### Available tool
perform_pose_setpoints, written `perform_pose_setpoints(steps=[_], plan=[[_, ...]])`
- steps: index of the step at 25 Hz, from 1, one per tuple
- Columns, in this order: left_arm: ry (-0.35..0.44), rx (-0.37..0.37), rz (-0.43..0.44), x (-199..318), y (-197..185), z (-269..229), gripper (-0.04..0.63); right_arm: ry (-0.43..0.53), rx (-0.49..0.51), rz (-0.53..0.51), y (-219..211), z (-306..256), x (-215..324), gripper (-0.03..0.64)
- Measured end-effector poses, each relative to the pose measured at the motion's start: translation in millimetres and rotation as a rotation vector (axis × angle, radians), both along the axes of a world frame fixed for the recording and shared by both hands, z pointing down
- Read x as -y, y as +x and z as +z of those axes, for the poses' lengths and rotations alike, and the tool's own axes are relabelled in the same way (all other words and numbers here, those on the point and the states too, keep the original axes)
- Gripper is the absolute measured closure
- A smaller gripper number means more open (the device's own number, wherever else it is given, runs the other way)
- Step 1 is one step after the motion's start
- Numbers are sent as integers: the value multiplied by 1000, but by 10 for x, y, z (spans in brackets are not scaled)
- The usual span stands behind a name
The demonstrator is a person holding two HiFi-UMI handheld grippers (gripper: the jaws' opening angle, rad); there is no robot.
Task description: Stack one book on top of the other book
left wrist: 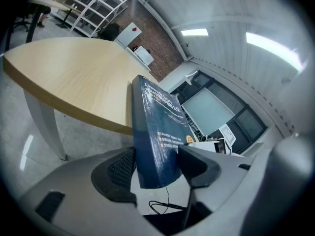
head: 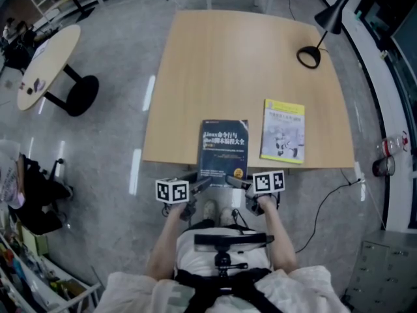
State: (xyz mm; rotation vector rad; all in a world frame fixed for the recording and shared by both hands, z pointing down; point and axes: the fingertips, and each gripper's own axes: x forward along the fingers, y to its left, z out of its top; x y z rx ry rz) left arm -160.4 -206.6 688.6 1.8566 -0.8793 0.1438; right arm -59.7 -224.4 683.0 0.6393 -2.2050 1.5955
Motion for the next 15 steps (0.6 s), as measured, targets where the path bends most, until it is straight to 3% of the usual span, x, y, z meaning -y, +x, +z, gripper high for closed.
perform_pose_setpoints(steps=[5, 10, 15], plan=[[-1, 2, 42, -85, 16, -26, 322, 34, -42, 44, 32, -61, -120, 308], [20, -33, 13, -146, 89, -56, 322, 153, -95, 26, 91, -190, -111, 308], [67, -35, -10, -187, 113, -124, 322, 213, -91, 18, 120, -267, -142, 308]])
